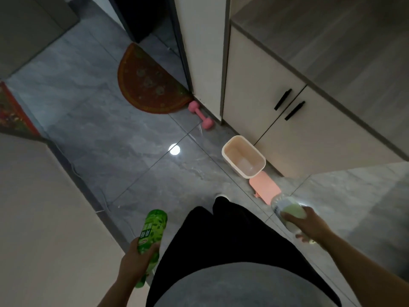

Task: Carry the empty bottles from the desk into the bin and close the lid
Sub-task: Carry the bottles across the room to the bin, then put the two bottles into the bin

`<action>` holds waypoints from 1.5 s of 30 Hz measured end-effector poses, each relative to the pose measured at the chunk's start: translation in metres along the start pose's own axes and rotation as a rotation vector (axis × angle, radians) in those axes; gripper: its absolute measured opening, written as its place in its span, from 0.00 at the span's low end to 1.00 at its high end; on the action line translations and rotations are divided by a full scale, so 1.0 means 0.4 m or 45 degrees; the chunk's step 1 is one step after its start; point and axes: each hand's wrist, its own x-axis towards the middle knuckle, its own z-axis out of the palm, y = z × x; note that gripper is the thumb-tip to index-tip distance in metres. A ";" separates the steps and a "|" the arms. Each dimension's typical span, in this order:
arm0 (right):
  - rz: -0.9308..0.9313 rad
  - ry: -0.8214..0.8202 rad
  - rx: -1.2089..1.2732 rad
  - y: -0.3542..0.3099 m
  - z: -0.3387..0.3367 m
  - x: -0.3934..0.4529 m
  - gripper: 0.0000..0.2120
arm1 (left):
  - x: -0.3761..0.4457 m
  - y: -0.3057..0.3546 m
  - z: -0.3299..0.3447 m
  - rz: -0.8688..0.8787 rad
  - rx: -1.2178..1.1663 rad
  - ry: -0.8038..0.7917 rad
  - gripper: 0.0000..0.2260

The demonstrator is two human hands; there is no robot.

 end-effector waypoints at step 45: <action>0.067 0.335 0.490 -0.116 0.415 0.742 0.35 | 0.862 0.963 0.798 1.835 2.147 -0.277 0.33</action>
